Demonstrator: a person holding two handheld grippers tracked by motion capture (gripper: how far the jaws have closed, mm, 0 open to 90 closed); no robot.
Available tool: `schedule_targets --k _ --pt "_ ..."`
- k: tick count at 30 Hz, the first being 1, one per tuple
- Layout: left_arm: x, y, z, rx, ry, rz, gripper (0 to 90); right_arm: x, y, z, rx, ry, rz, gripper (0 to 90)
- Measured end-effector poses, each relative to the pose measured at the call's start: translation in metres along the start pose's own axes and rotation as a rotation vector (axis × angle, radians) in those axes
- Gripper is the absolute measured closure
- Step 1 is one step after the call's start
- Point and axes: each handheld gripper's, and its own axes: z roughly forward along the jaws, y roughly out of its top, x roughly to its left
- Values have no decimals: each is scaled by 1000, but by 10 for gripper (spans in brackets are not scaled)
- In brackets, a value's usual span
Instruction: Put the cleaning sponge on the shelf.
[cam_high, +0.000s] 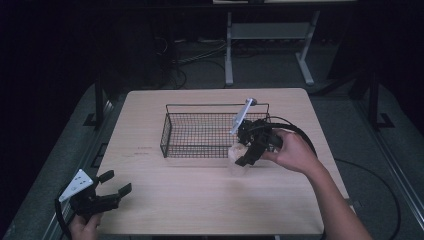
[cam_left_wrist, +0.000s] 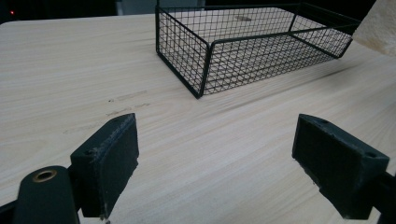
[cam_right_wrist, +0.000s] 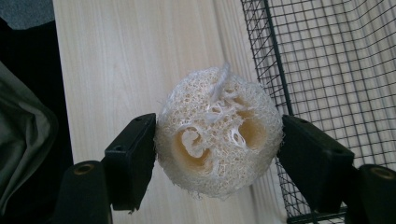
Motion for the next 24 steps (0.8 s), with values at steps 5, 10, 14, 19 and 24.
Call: schedule_targets --k 5,10,14,19,24 --pt "-1 0 1 6 2 6 138 -5 5 -6 -8 -2 4 286" --pt "-1 0 1 1 1 4 138 -13 10 -12 -11 -6 4 287" --pt "-1 0 0 2 1 4 138 -19 16 -16 -13 -5 14 287" --pt "0 0 -1 5 1 8 138 -28 24 -19 -3 -10 14 287" --pt "0 0 -1 5 1 9 138 -33 29 -20 4 -15 21 287"
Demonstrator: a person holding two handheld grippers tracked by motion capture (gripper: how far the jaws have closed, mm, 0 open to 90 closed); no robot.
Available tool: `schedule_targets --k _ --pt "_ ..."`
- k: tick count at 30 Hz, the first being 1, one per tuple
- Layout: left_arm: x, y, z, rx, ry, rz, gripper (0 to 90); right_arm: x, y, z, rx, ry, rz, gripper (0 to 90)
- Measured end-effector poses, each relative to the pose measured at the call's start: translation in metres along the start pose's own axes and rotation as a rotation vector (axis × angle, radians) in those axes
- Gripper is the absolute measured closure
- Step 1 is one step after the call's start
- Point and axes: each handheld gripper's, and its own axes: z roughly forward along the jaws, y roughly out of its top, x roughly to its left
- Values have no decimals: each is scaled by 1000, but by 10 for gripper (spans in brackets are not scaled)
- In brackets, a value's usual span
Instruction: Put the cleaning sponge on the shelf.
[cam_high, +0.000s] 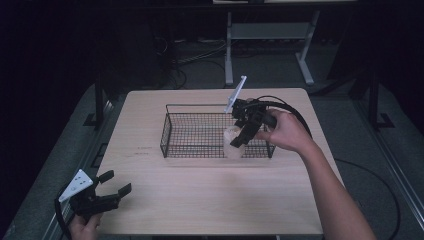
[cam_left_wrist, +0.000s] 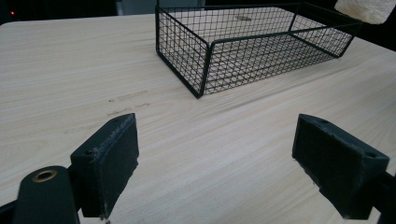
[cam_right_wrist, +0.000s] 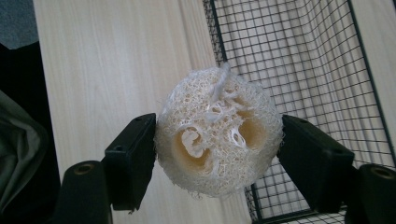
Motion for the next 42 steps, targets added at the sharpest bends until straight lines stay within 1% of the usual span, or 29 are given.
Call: schedule_targets --k 2,6,10,11,12,16,22,32,42 --pt "0 0 0 -2 -1 -2 138 -5 3 -1 -10 4 10 287" --pt "0 0 -1 -3 0 -2 138 -14 4 0 -1 -3 24 287" --pt "1 -1 -1 -7 0 -4 138 -22 5 0 -4 -8 50 287" --pt "1 -1 -1 -7 0 -5 138 -26 5 0 -3 -15 58 287" --pt "0 -1 -1 -7 0 -5 138 -26 5 0 -3 -15 58 287" --pt "-1 0 -1 -3 1 0 138 -35 5 0 -22 -12 84 287" --pt "0 0 -2 -6 4 -5 138 -51 3 7 -4 -22 130 287" --pt "0 0 -2 -6 2 -2 138 -66 5 13 11 -56 169 287" --pt "1 -1 -2 -3 2 -4 138 -83 1 23 21 -58 220 286"
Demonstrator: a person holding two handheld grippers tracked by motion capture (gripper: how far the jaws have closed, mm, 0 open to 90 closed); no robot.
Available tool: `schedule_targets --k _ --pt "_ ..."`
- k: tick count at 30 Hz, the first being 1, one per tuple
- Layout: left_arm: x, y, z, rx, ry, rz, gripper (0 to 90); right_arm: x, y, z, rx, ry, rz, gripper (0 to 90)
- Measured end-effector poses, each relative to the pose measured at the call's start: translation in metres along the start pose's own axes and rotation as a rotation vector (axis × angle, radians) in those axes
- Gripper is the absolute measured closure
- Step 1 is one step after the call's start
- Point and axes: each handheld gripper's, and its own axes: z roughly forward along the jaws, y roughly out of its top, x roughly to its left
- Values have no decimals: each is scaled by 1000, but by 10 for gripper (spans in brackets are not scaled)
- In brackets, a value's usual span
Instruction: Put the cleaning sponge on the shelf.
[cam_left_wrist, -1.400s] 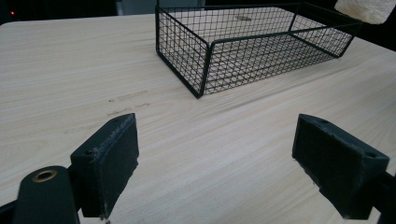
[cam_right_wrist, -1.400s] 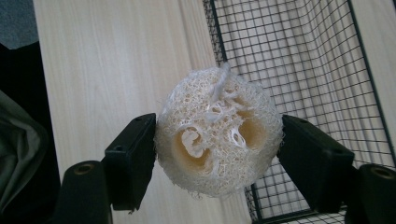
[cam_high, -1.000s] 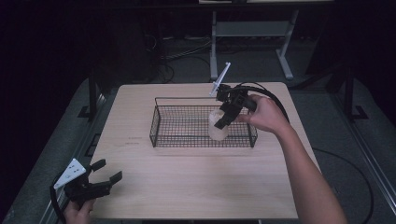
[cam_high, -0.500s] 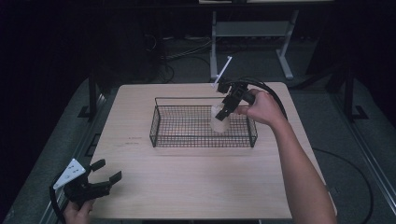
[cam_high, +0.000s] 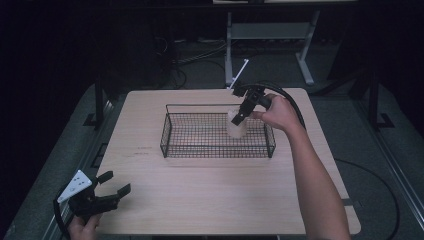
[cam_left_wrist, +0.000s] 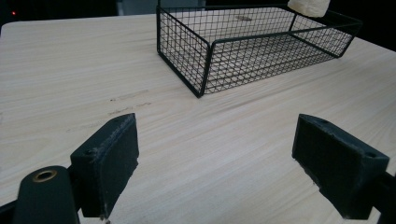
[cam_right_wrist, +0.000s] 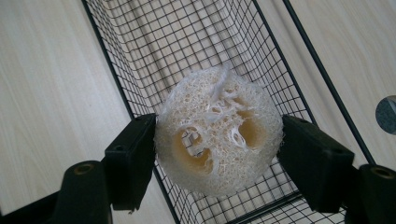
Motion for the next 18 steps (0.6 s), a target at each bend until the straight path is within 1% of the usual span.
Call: schedule_targets --k 2,5,11,15,17,18 --pt "0 0 0 -1 2 -1 138 -2 0 2 3 5 11 287" --pt "1 0 -1 -3 1 -5 138 -5 1 7 9 5 12 286" --pt "0 0 0 -1 -2 -4 138 -7 3 15 17 1 22 286" --pt "0 0 0 -2 -2 0 138 -10 2 20 18 -3 36 286" --pt "0 0 0 -1 -2 0 138 -11 0 23 19 6 41 286" --pt "0 0 0 0 0 0 138 -11 0 24 23 4 42 286"
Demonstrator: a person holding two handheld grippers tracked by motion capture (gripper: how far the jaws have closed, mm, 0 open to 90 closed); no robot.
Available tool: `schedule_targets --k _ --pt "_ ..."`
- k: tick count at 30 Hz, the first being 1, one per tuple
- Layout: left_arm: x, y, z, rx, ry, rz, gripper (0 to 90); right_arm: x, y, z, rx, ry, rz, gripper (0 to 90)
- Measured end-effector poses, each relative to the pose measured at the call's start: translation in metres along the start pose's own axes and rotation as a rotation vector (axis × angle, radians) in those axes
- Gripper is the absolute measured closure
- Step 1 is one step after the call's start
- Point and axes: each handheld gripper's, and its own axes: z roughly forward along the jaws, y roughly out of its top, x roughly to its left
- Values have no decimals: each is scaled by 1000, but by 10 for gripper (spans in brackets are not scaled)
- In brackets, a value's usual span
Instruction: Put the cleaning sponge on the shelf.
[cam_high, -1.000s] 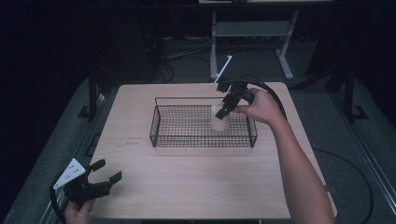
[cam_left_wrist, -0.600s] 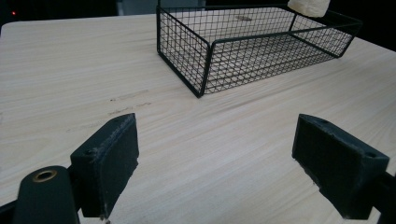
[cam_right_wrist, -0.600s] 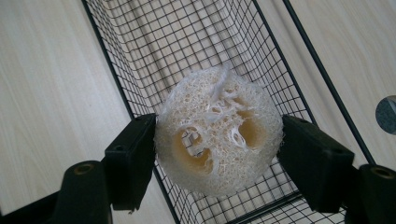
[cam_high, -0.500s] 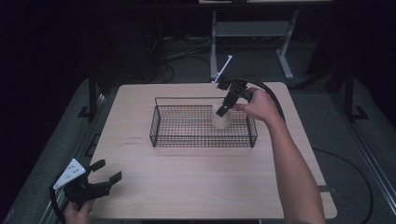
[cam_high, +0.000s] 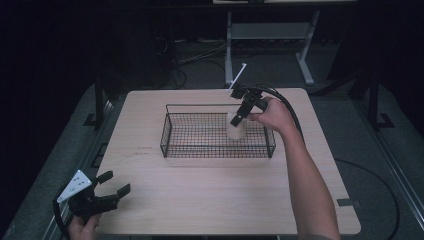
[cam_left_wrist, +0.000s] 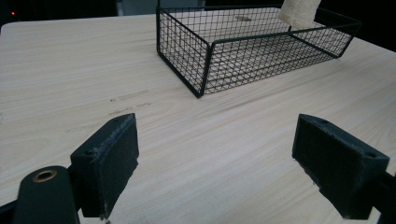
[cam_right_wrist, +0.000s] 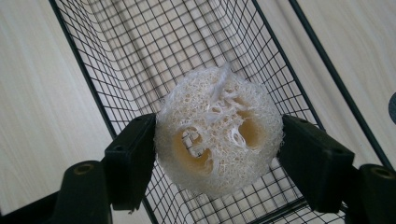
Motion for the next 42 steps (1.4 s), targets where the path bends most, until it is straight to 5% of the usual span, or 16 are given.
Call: schedule_targets --k 42 --pt "0 -1 -1 -3 11 -9 138 -1 -19 47 24 27 25 283"
